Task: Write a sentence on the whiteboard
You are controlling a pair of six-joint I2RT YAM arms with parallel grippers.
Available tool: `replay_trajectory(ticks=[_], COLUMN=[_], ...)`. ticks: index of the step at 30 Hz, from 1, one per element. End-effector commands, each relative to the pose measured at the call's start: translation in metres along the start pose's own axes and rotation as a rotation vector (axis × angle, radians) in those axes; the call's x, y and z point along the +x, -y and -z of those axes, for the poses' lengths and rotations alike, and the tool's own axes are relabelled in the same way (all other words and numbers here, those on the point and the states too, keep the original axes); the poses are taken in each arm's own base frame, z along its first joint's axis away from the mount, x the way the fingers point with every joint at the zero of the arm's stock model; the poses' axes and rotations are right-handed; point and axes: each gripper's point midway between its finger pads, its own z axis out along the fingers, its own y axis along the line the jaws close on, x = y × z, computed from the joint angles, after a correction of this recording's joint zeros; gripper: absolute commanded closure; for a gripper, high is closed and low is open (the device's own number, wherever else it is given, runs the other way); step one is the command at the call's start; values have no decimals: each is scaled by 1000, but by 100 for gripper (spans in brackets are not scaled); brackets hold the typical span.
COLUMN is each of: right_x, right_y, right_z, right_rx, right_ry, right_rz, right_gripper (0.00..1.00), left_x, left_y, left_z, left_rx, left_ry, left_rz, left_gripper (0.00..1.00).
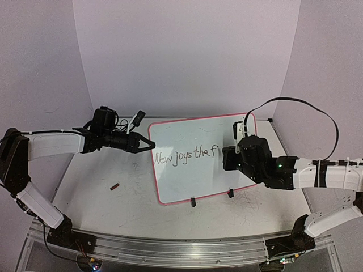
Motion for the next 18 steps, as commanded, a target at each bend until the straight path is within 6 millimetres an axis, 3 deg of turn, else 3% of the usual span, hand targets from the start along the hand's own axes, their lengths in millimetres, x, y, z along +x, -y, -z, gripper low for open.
replay_trajectory(ticks=[1,10,18], right_x=[-21,-7,-1], right_y=[0,-11,-1], right_z=[14,5,-1], right_rx=[-23,-65,-2], right_ry=[43,-4,-2], right_rz=[-44,-27,-17], right_gripper=[100,100,100], left_x=[0,1,0], left_y=[14,12,14], left_z=[-6,-7,-6], left_rx=[24,21,21], left_ry=[-23,-26,-24], left_rz=[-18,-14,-18], left_gripper=[92,91,91])
